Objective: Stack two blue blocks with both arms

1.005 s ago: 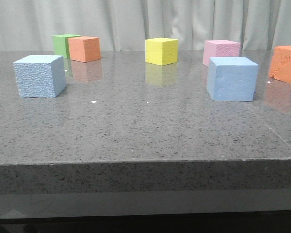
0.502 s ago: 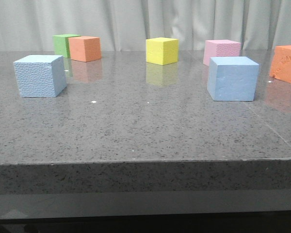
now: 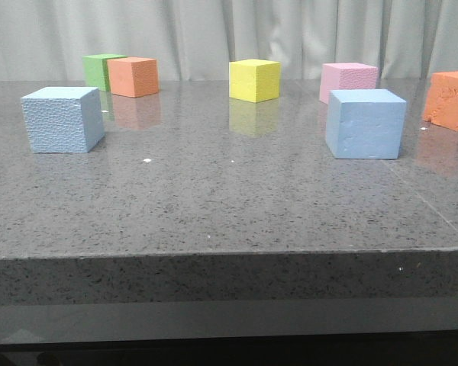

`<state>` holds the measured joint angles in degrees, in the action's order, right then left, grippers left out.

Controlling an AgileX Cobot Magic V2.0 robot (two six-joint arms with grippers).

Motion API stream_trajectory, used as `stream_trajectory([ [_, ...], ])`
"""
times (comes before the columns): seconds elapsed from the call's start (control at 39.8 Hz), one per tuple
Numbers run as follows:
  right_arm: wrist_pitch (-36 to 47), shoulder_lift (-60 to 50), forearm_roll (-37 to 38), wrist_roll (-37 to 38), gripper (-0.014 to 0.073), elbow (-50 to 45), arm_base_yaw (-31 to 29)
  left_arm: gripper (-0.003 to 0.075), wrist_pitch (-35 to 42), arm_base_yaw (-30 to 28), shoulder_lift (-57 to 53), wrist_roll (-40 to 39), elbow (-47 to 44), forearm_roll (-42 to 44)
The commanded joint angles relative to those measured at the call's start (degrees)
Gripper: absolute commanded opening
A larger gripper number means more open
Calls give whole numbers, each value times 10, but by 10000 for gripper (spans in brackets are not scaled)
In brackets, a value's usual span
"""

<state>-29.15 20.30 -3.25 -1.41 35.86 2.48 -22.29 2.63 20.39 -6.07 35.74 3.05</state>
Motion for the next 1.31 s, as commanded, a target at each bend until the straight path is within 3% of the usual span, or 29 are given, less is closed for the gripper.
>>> stream_trajectory([
  [0.0, 36, 37, 0, -3, -68, 21, 0, -20, 39, 4, 28, 0, 19, -4],
  [0.65, 30, 64, 0, -3, -64, 21, 0, -20, 40, 4, 51, 0, 16, -4],
  [0.75, 31, 64, -1, -1, -3, 21, 0, -14, 41, 4, 51, 0, 16, -4],
  [0.83, 31, 64, -1, -1, 171, 21, 0, 52, 41, 4, 51, 0, 16, -4],
  [0.88, 30, 64, -1, -1, 316, 21, 0, 148, 41, 4, 51, 1, 16, 3],
  [0.98, 28, 64, -1, -1, 510, 21, 0, 388, 40, 4, 51, 5, 16, 21],
  [1.05, 28, 64, -1, -1, 573, 21, 0, 537, 40, 4, 51, 5, 16, 26],
  [1.11, 28, 64, -1, -1, 573, 21, 0, 584, 40, 4, 51, 5, 16, 26],
  [1.28, 28, 64, -1, -1, 573, 21, 0, 572, 40, 4, 51, 5, 16, 26],
])
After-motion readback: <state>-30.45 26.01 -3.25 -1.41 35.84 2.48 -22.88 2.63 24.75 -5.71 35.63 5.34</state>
